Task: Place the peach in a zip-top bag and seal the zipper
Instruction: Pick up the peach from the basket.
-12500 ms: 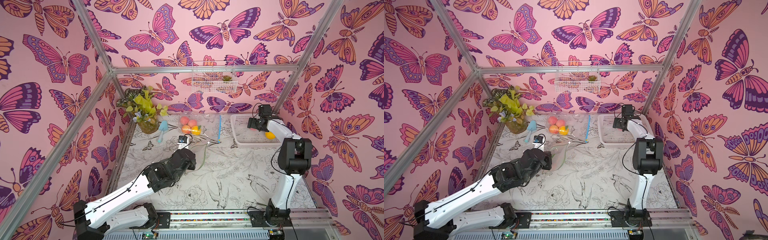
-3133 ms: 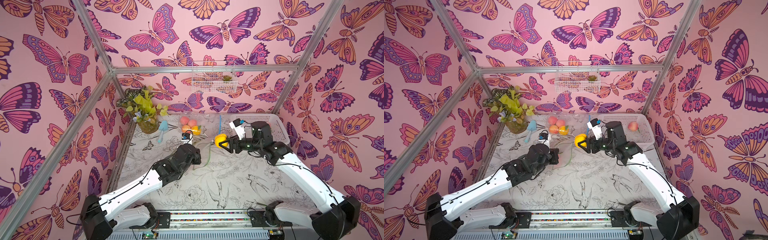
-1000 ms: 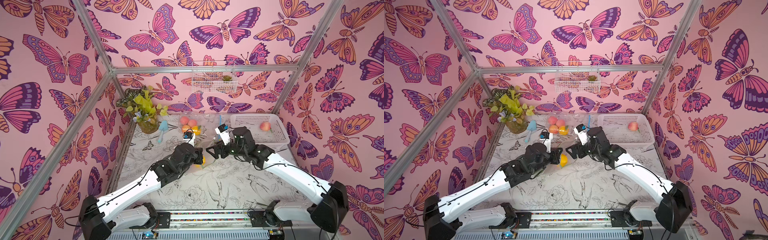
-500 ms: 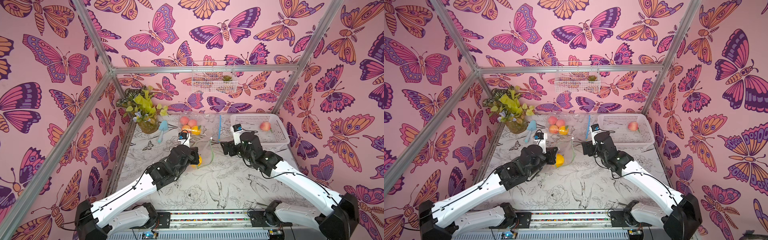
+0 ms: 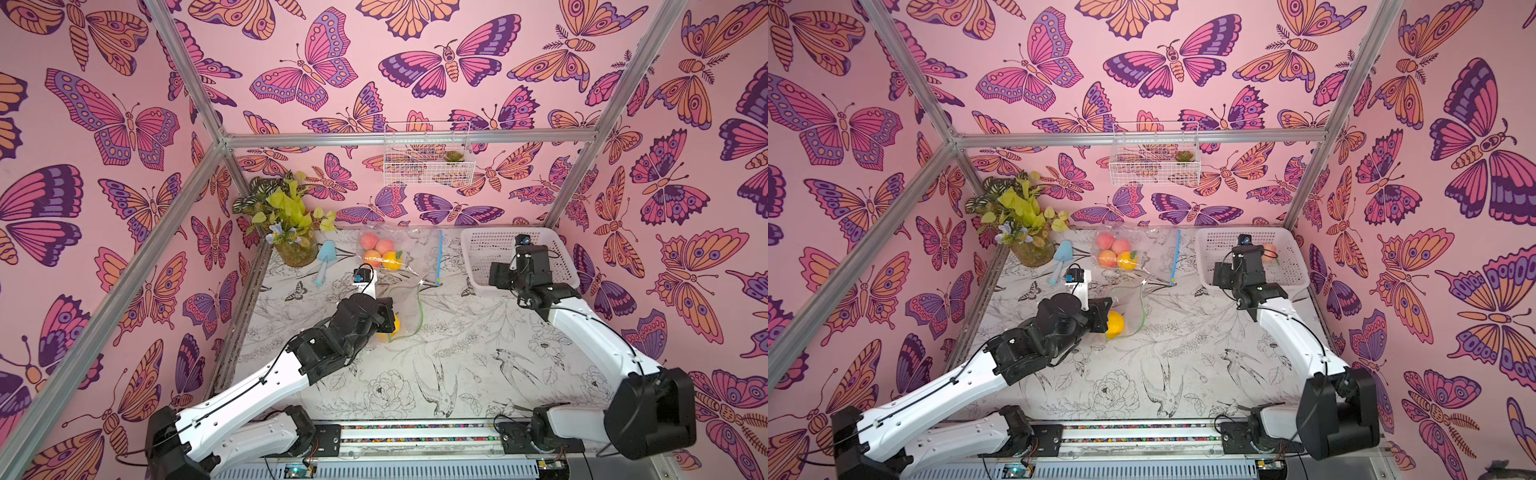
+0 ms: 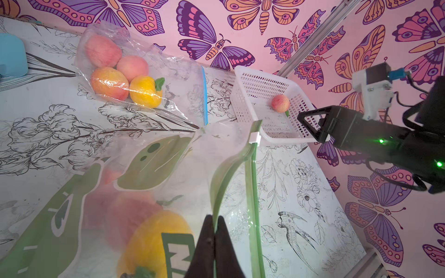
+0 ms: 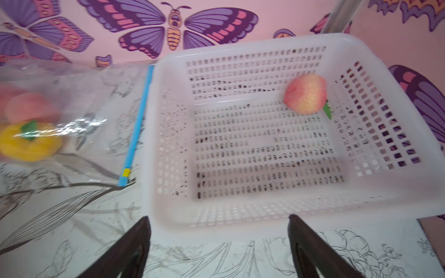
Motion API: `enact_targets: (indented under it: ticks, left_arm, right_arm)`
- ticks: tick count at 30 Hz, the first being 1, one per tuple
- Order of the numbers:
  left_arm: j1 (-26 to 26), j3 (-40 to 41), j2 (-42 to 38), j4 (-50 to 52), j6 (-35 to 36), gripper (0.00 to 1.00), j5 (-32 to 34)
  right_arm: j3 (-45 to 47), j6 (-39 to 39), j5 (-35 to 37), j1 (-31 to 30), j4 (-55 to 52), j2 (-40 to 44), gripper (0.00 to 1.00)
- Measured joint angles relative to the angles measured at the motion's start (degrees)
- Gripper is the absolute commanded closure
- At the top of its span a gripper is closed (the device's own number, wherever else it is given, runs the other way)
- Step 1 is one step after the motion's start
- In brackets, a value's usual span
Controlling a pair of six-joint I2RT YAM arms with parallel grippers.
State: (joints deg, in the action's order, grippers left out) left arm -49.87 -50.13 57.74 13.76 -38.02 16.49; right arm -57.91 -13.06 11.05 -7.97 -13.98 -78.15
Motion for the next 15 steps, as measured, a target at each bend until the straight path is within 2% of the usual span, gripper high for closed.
enact_targets:
  ticks: [6, 15]
  left_arm:
    - [0.02, 0.37, -0.33, 0.02, -0.04, 1.0, 0.0]
    - [0.02, 0.59, -1.16, 0.04, -0.87, 1.0, -0.02]
  right_arm:
    - [-7.56, -0.42, -0.94, 7.96, -0.72, -9.81, 0.11]
    - [-23.63, -0.59, -1.7, 13.05, -5.42, -27.1, 0.1]
